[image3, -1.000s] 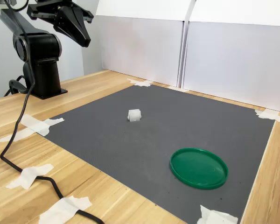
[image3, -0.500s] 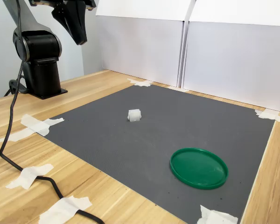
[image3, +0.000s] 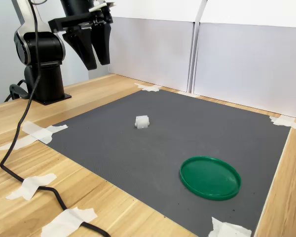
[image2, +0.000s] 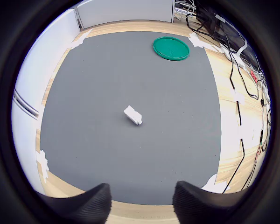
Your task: Grasp a white terminal and put it on the green lid.
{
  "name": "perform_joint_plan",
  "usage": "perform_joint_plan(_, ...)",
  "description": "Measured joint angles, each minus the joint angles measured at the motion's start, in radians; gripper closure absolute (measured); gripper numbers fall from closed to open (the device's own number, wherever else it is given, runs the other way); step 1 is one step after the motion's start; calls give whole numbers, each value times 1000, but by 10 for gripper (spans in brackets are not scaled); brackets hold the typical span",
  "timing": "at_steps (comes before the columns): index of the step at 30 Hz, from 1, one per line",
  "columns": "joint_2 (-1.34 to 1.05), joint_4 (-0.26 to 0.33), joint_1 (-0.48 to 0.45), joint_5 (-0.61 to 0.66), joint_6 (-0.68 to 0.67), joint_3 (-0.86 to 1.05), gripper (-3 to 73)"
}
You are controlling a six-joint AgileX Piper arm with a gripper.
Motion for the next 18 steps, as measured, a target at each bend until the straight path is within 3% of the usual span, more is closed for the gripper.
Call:
perform_joint_plan(4,67,0,0,-2,8,-46,2)
perform_joint_plan(18,353,-7,0,35,14,-286,-6)
